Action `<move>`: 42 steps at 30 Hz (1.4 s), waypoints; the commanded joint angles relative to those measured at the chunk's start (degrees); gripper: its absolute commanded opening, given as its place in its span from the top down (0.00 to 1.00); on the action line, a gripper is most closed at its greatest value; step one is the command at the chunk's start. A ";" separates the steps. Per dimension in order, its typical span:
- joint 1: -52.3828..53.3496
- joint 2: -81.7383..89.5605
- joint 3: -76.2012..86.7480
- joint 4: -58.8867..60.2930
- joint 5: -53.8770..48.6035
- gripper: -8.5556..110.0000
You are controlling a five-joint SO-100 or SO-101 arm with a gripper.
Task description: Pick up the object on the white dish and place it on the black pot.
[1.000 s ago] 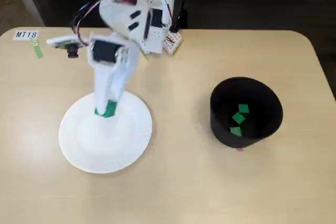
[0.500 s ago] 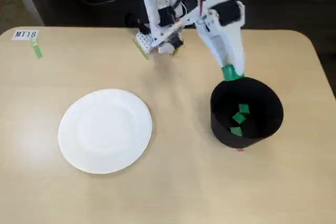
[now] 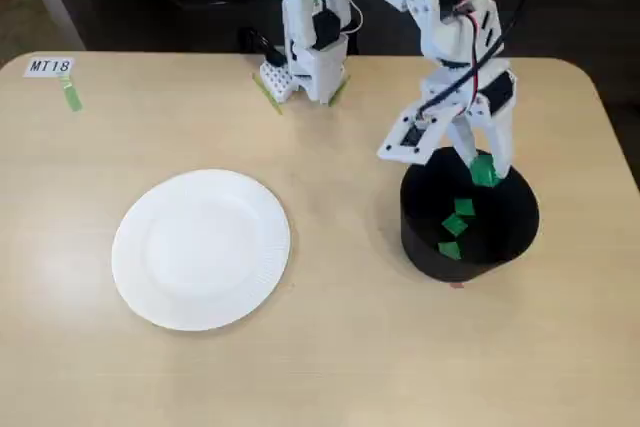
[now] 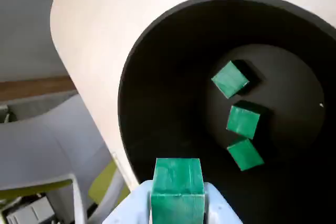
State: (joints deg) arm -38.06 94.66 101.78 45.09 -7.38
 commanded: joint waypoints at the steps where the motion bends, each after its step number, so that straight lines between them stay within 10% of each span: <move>1: 0.18 -1.41 -0.88 -2.02 -1.05 0.93; 12: 1.05 -6.68 -1.05 -5.71 -2.99 0.92; 22: 1.32 -5.63 -1.05 -3.87 -6.33 0.67; 28: 2.64 -1.76 -1.14 -1.32 -6.86 0.93; 42: 23.20 29.97 0.70 7.56 1.05 0.93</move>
State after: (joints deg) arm -20.65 118.12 102.13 50.89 -8.79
